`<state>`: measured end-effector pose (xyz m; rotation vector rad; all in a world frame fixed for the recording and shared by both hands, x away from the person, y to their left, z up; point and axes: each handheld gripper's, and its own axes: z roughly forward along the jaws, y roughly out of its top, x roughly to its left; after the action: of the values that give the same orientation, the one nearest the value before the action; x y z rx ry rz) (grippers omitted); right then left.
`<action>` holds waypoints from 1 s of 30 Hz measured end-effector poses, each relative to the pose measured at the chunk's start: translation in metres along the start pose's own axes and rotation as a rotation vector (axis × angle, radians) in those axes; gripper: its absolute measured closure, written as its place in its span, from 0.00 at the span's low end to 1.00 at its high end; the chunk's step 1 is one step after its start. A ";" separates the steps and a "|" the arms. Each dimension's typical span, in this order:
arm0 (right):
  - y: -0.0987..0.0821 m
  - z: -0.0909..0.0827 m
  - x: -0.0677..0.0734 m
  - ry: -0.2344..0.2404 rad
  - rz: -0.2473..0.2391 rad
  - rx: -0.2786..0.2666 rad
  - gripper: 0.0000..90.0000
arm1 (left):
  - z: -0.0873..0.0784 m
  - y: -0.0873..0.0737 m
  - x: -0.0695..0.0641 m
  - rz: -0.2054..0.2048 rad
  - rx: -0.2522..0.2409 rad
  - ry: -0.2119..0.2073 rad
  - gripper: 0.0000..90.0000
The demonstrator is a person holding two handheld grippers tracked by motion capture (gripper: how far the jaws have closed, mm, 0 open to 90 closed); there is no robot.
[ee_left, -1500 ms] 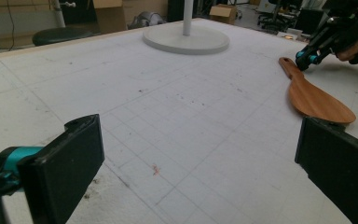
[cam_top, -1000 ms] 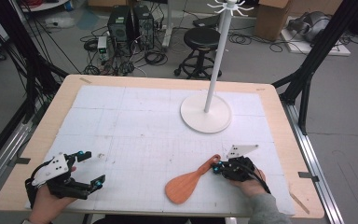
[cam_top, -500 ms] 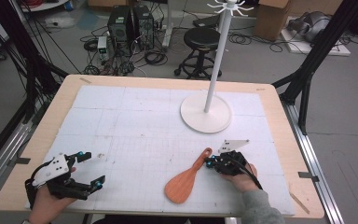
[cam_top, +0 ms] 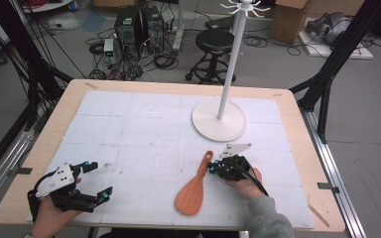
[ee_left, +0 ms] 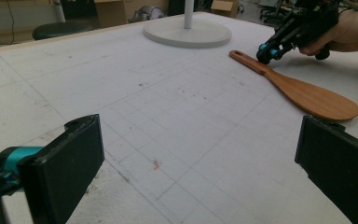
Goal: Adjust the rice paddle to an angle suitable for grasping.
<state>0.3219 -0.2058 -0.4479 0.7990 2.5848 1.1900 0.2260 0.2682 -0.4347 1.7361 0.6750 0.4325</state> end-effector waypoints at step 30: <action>0.038 0.027 0.075 0.250 -0.126 -0.086 0.99 | -0.006 0.000 0.001 -0.001 -0.009 0.011 0.02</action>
<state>0.2847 -0.1272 -0.4332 0.4897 2.7074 1.4321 0.2234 0.2731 -0.4334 1.7256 0.6808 0.4443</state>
